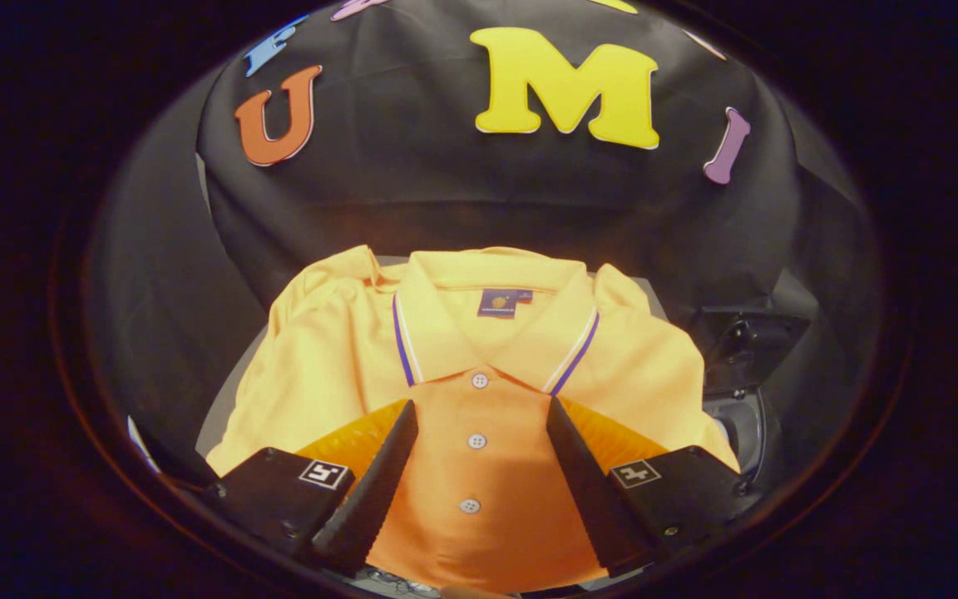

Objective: Put the clothes into the washing machine and then close the washing machine lid.

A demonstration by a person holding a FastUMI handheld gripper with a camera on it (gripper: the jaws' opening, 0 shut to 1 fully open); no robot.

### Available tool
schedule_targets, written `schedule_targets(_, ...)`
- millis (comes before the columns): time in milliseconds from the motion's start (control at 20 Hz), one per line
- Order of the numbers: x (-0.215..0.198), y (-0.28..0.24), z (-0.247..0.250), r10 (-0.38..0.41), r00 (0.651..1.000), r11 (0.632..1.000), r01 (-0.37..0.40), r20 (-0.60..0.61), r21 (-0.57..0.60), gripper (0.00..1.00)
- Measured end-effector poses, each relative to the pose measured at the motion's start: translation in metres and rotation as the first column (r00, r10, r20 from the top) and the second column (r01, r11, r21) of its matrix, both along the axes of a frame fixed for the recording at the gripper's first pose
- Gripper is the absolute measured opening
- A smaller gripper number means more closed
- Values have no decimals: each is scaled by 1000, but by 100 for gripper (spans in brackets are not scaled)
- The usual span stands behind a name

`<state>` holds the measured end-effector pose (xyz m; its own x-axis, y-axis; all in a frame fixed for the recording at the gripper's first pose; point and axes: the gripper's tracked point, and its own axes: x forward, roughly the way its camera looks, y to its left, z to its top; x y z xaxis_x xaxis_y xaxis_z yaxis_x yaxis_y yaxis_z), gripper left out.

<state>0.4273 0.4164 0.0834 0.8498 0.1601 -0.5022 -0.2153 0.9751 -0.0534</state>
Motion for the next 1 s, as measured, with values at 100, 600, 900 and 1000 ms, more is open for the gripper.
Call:
schedule_targets(100, 0, -1, -1, 14, 999, 1000, -15, -32, -24, 99)
schedule_targets(600, 1, -10, 1, 108, 987, 992, -98, -121, 81, 15)
schedule_targets(900, -35, -36, 11, 154, 982, 955, -119, -109, 272, 7)
schedule_targets(1000, -53, -50, 23, 176, 983, 941, -150, -59, 304, 7)
